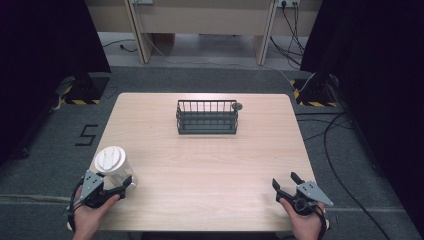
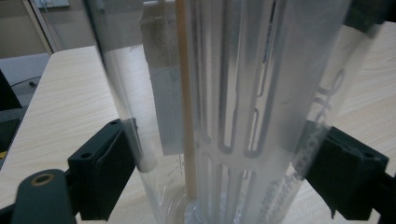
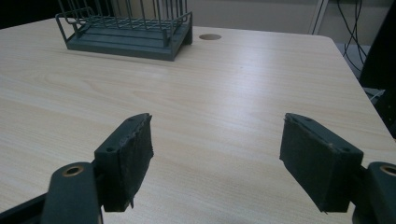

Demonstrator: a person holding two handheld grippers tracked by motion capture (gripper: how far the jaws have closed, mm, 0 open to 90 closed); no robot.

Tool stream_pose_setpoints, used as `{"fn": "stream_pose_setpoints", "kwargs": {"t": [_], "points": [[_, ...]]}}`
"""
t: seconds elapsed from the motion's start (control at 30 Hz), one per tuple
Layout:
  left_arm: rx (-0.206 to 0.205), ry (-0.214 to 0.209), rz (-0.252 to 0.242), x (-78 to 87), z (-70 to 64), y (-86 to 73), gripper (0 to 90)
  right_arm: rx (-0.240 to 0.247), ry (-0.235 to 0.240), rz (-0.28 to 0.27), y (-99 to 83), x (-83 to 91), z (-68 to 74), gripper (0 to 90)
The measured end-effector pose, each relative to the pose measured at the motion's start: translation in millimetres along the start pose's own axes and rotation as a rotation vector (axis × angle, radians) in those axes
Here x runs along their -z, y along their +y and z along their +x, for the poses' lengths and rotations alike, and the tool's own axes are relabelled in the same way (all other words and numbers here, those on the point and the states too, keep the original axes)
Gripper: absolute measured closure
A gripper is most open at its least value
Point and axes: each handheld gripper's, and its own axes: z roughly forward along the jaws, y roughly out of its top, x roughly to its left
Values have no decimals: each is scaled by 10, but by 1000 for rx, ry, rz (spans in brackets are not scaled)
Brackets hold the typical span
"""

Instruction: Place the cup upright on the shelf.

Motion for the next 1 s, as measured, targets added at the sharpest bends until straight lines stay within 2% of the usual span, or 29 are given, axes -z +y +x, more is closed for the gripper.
{"fn": "stream_pose_setpoints", "kwargs": {"t": [0.33, 0.5, 0.67, 1.0], "points": [[1, -15, -21, 9, -3, -7, 176, 4, 3, 7, 3, -7, -1, 260], [-3, -21, -29, 8, -17, 37, 178, -1, 3, 9, 3, -7, -1, 260], [-8, -31, -12, -16, -44, 69, 178, -2, 4, 10, 3, -7, -1, 260], [-19, -45, -17, -115, -95, 205, 178, -1, 4, 11, 4, -8, -5, 261]]}}
